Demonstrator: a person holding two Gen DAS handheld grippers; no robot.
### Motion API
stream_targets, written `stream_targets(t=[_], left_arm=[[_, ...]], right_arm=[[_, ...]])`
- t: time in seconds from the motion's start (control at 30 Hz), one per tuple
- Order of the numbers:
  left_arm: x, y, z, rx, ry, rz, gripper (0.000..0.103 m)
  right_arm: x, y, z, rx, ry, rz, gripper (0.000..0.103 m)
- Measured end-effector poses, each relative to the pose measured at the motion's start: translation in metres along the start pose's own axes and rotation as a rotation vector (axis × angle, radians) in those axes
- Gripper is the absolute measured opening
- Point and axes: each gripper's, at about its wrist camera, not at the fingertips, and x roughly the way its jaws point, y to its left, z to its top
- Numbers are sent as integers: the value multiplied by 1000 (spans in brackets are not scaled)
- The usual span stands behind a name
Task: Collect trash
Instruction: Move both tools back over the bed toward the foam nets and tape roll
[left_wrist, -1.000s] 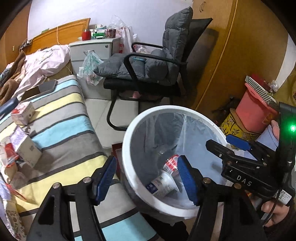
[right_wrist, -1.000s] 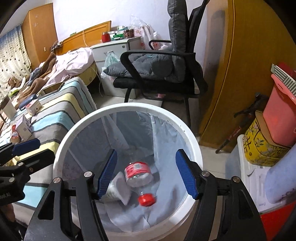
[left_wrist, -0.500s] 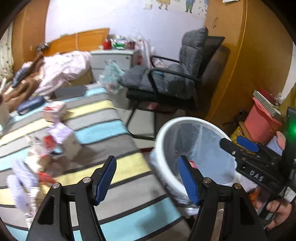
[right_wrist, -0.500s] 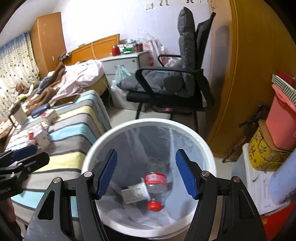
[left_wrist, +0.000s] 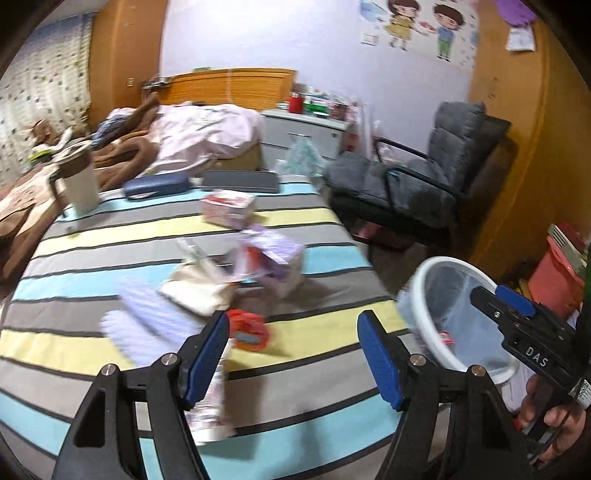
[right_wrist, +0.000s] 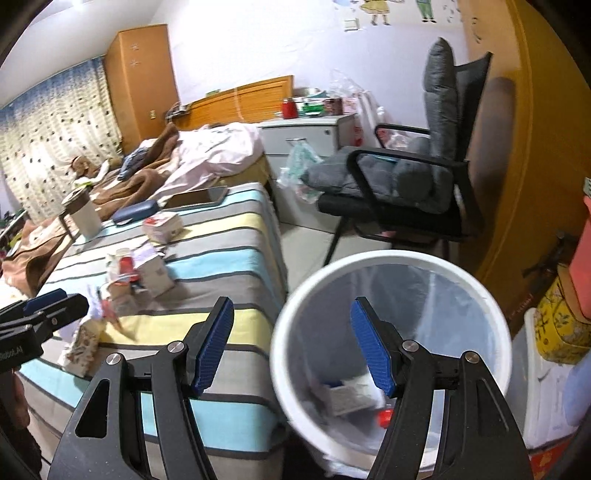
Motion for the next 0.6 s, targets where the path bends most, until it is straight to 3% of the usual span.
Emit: stream_targets(t=[0.3, 0.47, 0.6], left_arm=[[-10, 63, -11, -100, -16, 115, 79], [-11, 92, -22, -154, 1, 136, 80], [-6, 103, -28, -181, 25, 111, 81]], right_arm=[[11, 36, -5, -41, 15, 76, 67], [18, 57, -12, -82, 37, 110, 67], [21, 70, -14, -100, 48, 131, 67]])
